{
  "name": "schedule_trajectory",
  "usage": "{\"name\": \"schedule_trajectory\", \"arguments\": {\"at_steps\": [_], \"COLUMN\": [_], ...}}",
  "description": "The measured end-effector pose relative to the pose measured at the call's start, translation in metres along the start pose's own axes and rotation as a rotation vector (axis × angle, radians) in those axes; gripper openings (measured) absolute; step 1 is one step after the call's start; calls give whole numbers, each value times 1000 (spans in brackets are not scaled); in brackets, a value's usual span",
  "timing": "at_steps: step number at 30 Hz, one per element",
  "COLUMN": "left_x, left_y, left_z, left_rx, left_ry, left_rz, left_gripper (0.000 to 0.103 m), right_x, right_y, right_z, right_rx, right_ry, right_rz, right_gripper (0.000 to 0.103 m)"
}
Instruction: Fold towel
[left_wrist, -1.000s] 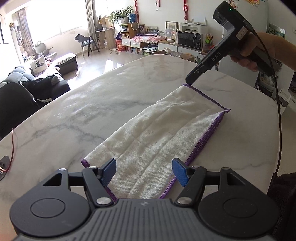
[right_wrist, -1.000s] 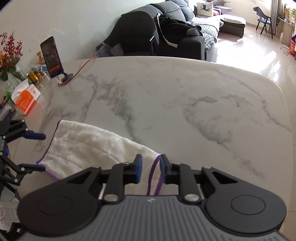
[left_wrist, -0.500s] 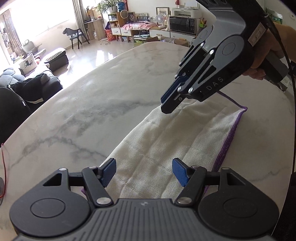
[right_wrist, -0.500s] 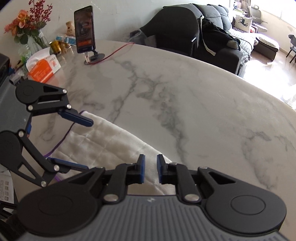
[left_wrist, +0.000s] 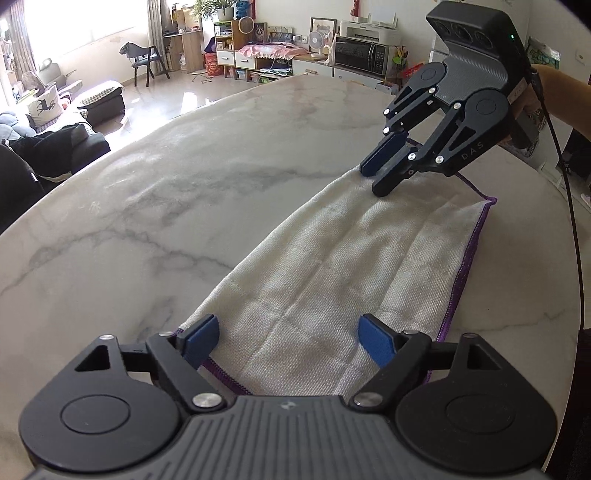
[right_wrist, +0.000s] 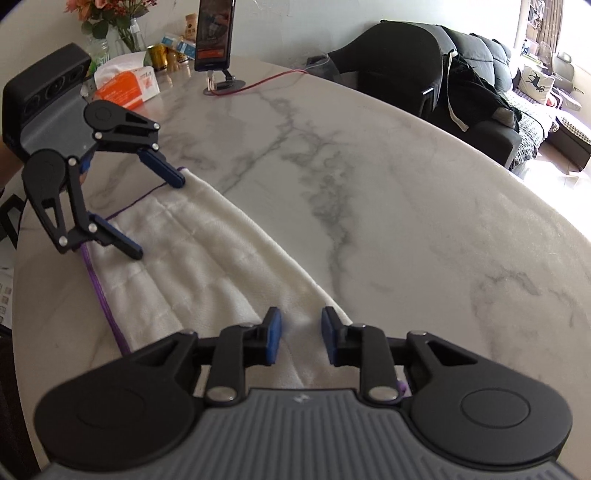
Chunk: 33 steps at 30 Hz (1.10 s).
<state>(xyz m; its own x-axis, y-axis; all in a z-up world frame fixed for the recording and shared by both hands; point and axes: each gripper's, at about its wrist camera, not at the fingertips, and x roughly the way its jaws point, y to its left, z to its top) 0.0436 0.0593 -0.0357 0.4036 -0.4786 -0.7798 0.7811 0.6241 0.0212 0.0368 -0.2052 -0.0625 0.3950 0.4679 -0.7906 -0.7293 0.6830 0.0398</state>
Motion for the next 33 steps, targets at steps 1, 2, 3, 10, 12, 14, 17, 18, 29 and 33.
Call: {"name": "schedule_trajectory", "arguments": {"at_steps": [1,2,3,10,12,14,17,18,29,33], "left_x": [-1,-1,-1,-20,-22,-19,-6,0,-6,-10], "left_y": [1,2,2,-5,-17,-27,-37,-39,-17,-15], "left_z": [-1,-2,-2,14,20,24,24,22,-18,-23], "left_rx": [4,8,10,35,83,125,160,171,91,78], "left_ry": [-5,-6,-1,-41,-55,-59,-36,-17,-18,-32], "left_rz": [-2,-3,-4,-33,-45,-55,-68,-68,-81,-72], "left_gripper": [86,87,87,87,87,87,87,86,86,86], "right_x": [-2,-4,-7,-26,-23,-16,2,10,-8,-23], "right_y": [-3,-7,-10,4,21,37,58,63,23,8], "right_z": [-3,-5,-7,4,14,21,26,26,-19,-38], "right_rx": [0,-1,1,-28,-86,-137,-209,-230,-150,-109], "right_ry": [-2,-1,-2,-87,-102,-106,-85,-69,-67,-76], "right_rz": [-2,-10,-16,37,79,119,168,175,139,104], "right_gripper": [45,45,45,45,45,47,50,51,62,63]}}
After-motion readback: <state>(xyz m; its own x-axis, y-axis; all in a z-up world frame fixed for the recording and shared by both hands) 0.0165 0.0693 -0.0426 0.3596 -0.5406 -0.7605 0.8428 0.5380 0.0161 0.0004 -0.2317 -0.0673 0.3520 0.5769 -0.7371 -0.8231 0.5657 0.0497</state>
